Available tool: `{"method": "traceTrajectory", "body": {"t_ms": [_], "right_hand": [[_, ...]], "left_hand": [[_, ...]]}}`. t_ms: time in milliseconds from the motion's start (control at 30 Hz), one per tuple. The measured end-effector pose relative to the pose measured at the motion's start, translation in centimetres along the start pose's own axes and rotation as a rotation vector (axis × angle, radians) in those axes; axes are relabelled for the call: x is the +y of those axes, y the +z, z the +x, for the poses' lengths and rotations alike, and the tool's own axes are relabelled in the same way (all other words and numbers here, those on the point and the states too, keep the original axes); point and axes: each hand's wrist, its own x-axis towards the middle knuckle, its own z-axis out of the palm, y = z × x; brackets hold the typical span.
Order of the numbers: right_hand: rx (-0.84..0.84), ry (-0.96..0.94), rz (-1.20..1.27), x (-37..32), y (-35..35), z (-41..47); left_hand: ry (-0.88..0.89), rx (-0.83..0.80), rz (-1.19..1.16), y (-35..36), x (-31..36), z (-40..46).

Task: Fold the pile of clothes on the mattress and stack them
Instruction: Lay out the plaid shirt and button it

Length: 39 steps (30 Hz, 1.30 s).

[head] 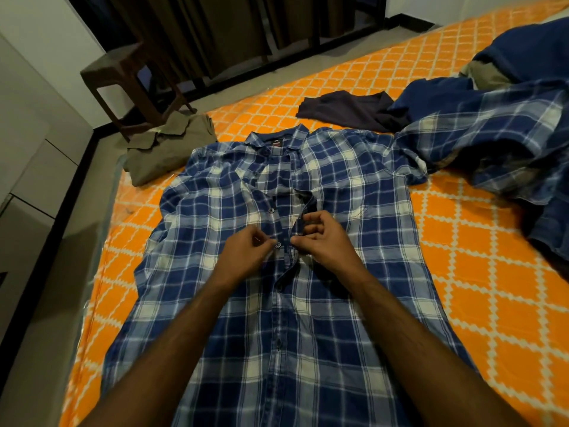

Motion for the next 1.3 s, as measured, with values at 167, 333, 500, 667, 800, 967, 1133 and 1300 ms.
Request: {"method": "traceTrajectory", "body": {"t_ms": [167, 333, 500, 667, 800, 967, 1133, 1300], "right_hand": [[-0.014, -0.066, -0.410, -1.3, 1.1, -0.7], [0.087, -0.025, -0.530, -1.4, 1.5, -0.6], [0.094, 0.043, -0.326, -1.2, 1.4, -0.6], [0.176, 0.001, -0.326, -0.7, 2.6, -1.0], [0.236, -0.033, -0.321, -0.1, 3.9, -1.4], [0.192, -0.007, -0.246, 0.2, 4.3, -1.3], [0.080, 0.076, -0.140, -0.4, 3.2, -0.8], [0.095, 0.027, -0.227, -0.3, 3.0, -0.9]], "left_hand": [[0.040, 0.010, 0.202, 0.7, 0.7, 0.5], [-0.046, -0.014, 0.027, 0.9, 0.7, 0.4], [-0.106, -0.038, -0.264, 0.5, 0.1, 0.4], [-0.137, -0.098, -0.362, -0.2, 0.0, 0.2], [-0.141, -0.117, -0.362, -0.1, -0.5, 0.1], [-0.127, -0.083, -0.380, 0.4, -0.4, -0.2], [-0.123, -0.049, -0.395, 0.6, -0.5, -0.2], [-0.137, -0.048, -0.460, 0.4, -0.8, -0.3]]}}
